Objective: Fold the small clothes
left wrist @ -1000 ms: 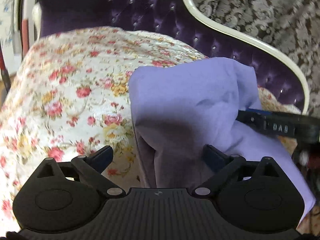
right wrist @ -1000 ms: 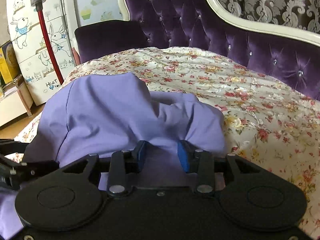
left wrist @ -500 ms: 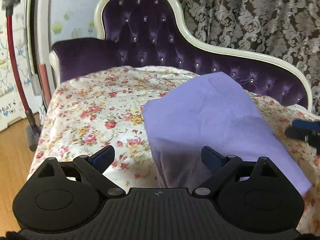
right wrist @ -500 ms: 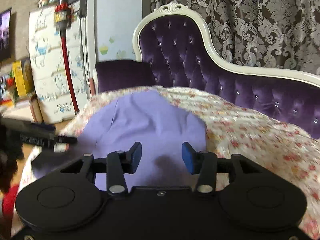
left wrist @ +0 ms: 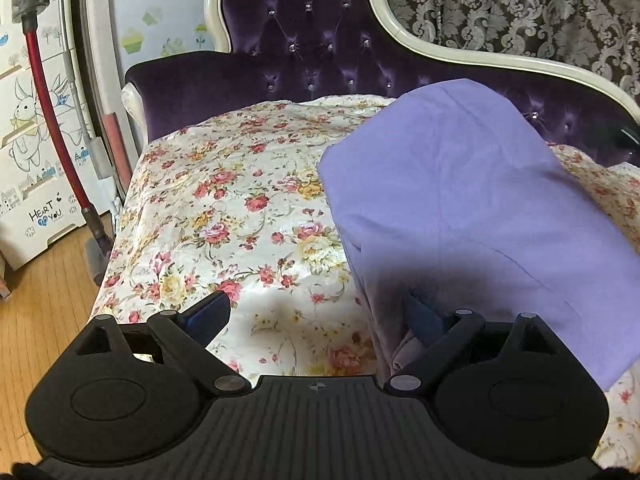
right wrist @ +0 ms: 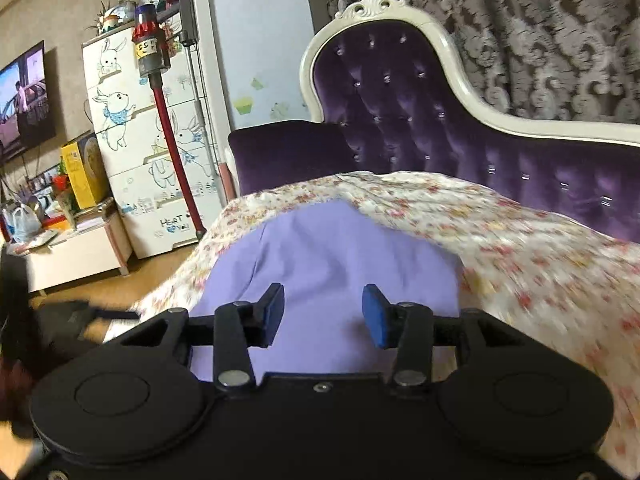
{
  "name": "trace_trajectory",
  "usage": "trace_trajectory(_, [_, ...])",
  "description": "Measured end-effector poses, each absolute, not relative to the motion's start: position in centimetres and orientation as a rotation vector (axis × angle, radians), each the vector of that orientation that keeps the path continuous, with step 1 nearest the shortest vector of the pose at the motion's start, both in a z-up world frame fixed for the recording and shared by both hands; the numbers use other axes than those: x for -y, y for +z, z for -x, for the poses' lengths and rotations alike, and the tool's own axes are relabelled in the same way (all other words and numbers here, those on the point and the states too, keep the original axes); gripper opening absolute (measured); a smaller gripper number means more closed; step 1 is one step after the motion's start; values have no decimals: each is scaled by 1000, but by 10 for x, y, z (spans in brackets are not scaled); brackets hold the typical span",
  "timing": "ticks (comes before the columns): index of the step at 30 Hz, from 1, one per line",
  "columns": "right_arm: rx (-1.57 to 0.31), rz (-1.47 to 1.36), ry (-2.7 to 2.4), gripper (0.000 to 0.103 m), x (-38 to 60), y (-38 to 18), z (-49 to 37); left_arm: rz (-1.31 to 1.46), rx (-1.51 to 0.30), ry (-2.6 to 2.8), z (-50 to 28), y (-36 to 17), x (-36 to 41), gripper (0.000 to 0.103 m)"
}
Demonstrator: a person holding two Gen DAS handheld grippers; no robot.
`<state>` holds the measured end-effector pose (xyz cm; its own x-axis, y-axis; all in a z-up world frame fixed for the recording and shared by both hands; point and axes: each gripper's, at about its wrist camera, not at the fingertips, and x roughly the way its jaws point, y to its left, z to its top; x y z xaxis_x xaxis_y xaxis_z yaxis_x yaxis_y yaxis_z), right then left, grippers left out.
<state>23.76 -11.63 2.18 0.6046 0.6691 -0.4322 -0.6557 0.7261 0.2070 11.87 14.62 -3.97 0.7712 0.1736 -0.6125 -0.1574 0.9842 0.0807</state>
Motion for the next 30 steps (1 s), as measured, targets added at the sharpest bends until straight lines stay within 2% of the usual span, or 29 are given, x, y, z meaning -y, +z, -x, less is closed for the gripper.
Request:
trace_trajectory(8, [-697, 15, 665, 48, 41, -10, -344, -9, -695, 199, -124, -44, -146, 94])
trace_trajectory(15, [-683, 85, 640, 50, 30, -15, -344, 4, -722, 227, -127, -40, -144, 94])
trace_trajectory(18, [-632, -6, 644, 58, 48, -4, -337, 20, -721, 244, -125, -35, -143, 94])
trace_trajectory(20, [-590, -40, 644, 74, 60, 6, -328, 18, -715, 259, -124, -31, -141, 93])
trace_trajectory(24, [-505, -61, 626, 78, 85, 22, -299, 18, -702, 270, -120, -23, -137, 93])
trace_trajectory(26, [-479, -74, 614, 91, 98, 28, -285, 18, -692, 270, -118, -19, -135, 93])
trace_trajectory(30, [-433, -100, 580, 99, 121, 38, -255, 18, -669, 264, -111, -9, -130, 93])
